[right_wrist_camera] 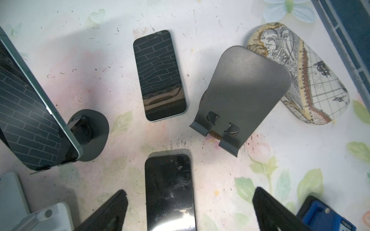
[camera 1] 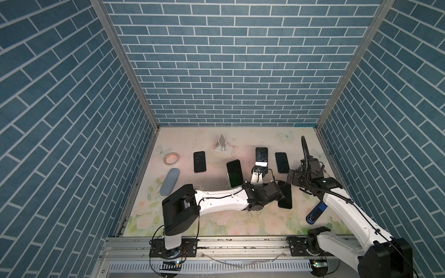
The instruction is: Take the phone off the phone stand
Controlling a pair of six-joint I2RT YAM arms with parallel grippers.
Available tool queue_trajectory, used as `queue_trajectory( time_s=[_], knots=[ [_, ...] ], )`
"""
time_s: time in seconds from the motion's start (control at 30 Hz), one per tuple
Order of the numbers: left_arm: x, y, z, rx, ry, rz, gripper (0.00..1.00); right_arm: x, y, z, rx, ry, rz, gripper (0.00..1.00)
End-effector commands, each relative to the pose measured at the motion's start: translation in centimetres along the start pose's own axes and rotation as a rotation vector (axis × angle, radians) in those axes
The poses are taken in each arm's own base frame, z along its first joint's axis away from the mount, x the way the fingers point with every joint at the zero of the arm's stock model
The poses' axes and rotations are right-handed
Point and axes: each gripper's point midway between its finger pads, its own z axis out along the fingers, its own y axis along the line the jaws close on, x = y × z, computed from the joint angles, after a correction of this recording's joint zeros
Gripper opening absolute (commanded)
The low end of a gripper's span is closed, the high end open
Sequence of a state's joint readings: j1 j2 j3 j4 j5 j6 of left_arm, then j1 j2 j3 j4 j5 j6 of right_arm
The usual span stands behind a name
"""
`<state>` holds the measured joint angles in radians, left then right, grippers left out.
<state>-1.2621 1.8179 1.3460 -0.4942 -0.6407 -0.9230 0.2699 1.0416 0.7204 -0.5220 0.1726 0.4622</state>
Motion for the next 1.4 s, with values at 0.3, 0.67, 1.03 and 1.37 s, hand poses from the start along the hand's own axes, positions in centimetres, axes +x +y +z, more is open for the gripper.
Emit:
queue_trajectory(
  time_s=[0.3,0.67,1.03,1.37],
  knots=[
    [-3.1,-0.5,-4.4,0.073,-0.122,0.051,0.56,0.1,-0.4,0.2,0.017,0.001,-0.027,0.99],
    [-5.8,0.5,-7.4,0.099,-0.214,0.086,0.56,-0.2,-0.4,0.2,0.019,-0.006,-0.027,0.98],
    [-9.9,4.6,-12.1,0.064,-0.345,0.077,0.57,0.0,-0.4,0.3,0.021,0.003,-0.03,0.99],
    [-12.1,11.7,-15.3,-0.061,-0.422,0.044,0.57,0.0,0.3,0.5,-0.014,0.005,-0.028,0.99]
  ],
)
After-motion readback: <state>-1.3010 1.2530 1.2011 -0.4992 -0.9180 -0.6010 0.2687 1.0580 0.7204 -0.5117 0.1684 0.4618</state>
